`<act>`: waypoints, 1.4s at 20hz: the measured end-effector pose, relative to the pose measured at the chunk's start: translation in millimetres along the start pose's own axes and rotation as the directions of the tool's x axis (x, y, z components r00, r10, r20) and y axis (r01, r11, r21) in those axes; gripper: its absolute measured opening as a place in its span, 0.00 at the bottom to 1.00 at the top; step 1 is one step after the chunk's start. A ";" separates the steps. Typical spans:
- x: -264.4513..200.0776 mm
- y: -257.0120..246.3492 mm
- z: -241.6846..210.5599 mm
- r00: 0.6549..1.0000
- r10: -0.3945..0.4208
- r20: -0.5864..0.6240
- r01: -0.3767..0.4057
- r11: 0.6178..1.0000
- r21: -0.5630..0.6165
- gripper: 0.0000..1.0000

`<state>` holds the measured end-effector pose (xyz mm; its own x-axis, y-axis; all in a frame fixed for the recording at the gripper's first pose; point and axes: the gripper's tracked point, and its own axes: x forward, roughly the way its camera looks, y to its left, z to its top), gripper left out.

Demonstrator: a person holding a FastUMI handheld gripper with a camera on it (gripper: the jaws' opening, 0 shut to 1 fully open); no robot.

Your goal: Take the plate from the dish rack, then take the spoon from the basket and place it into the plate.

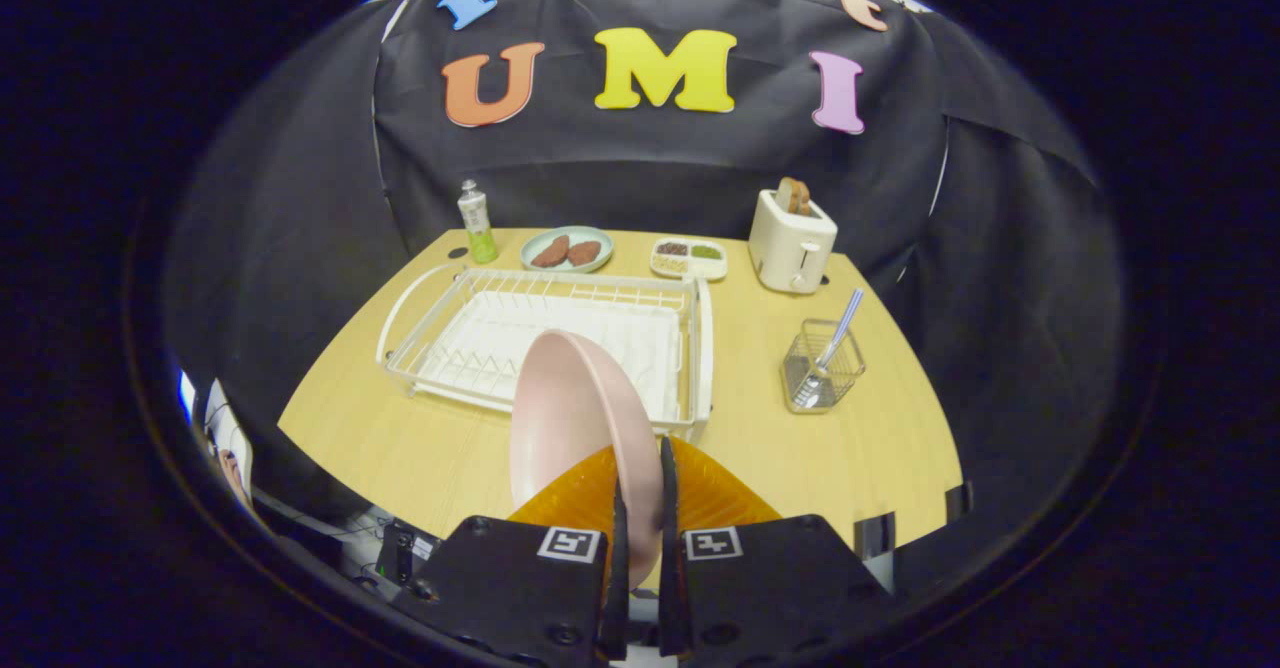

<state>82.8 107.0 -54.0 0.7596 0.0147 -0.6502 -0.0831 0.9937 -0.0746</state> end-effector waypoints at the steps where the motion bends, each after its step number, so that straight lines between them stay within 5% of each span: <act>1: 9.5 0.5 -12.6 1.000 0.019 -0.021 -0.019 1.000 0.014 0.17; 9: 55.1 8.5 -58.5 0.988 0.142 -0.058 -0.132 0.980 0.151 0.17; 16: 87.5 -13.9 -86.4 0.975 0.208 -0.082 -0.184 0.955 0.233 0.29; 21: 90.9 -37.0 -76.8 0.993 0.117 -0.006 -0.113 0.975 0.192 0.27; 23: 89.4 -39.2 -72.0 0.993 0.107 0.046 -0.114 0.980 0.165 0.42; 25: 89.6 -52.7 -62.4 0.993 0.051 0.108 -0.065 0.989 0.130 0.76; 28: 92.5 -74.9 -46.6 0.981 -0.033 0.191 0.010 0.993 0.120 0.93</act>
<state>129.2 28.8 -143.8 0.8710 0.0025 -0.4914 0.0029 0.9999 0.0102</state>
